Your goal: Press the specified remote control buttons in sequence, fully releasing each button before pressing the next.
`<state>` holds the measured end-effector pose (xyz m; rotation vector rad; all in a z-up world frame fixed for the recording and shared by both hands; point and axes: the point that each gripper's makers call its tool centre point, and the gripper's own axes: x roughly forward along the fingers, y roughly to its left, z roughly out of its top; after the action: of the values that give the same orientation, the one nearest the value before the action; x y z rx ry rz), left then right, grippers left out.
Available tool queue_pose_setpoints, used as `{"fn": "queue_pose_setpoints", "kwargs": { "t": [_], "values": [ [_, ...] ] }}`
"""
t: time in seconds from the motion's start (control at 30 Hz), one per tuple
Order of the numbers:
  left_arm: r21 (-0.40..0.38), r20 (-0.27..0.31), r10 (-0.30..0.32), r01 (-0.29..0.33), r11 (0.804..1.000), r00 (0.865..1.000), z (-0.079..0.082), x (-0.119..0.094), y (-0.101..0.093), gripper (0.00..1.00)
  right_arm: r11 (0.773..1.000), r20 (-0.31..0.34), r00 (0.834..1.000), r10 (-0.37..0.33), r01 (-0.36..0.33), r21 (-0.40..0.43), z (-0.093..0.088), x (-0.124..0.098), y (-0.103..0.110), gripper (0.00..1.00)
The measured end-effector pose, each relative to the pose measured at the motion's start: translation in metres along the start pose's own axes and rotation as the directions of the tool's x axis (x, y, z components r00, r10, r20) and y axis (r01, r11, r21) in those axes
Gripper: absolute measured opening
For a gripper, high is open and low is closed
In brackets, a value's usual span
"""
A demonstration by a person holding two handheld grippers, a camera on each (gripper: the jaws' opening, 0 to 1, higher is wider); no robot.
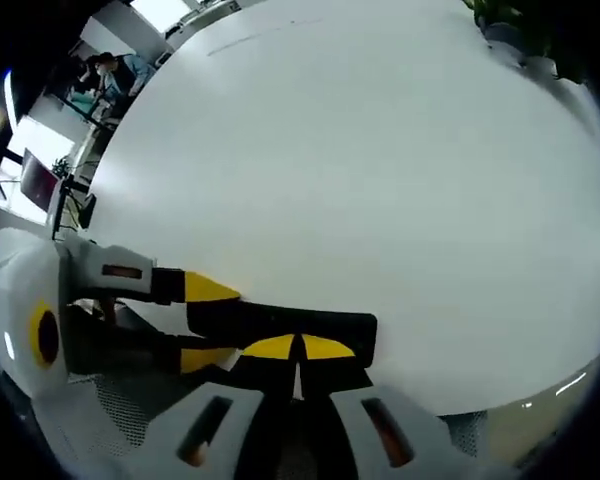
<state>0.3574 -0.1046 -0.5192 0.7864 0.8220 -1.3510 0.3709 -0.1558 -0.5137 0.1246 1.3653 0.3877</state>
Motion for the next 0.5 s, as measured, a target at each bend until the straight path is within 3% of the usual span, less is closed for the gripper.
{"fn": "queue_pose_setpoints", "kwargs": {
  "t": [0.3,0.5],
  "values": [
    [-0.017,0.001,-0.003,0.003,1.0,1.0,0.0002,0.0003,0.0007,0.24,0.996,0.023,0.999,-0.03,0.032,-0.082,0.0009,0.0009,-0.0005,0.0],
    [-0.019,0.002,0.002,-0.001,1.0,1.0,0.0002,0.0006,0.0007,0.24,1.0,0.019,1.0,0.001,-0.001,-0.024,0.0008,-0.0009,-0.0016,0.0]
  ]
}}
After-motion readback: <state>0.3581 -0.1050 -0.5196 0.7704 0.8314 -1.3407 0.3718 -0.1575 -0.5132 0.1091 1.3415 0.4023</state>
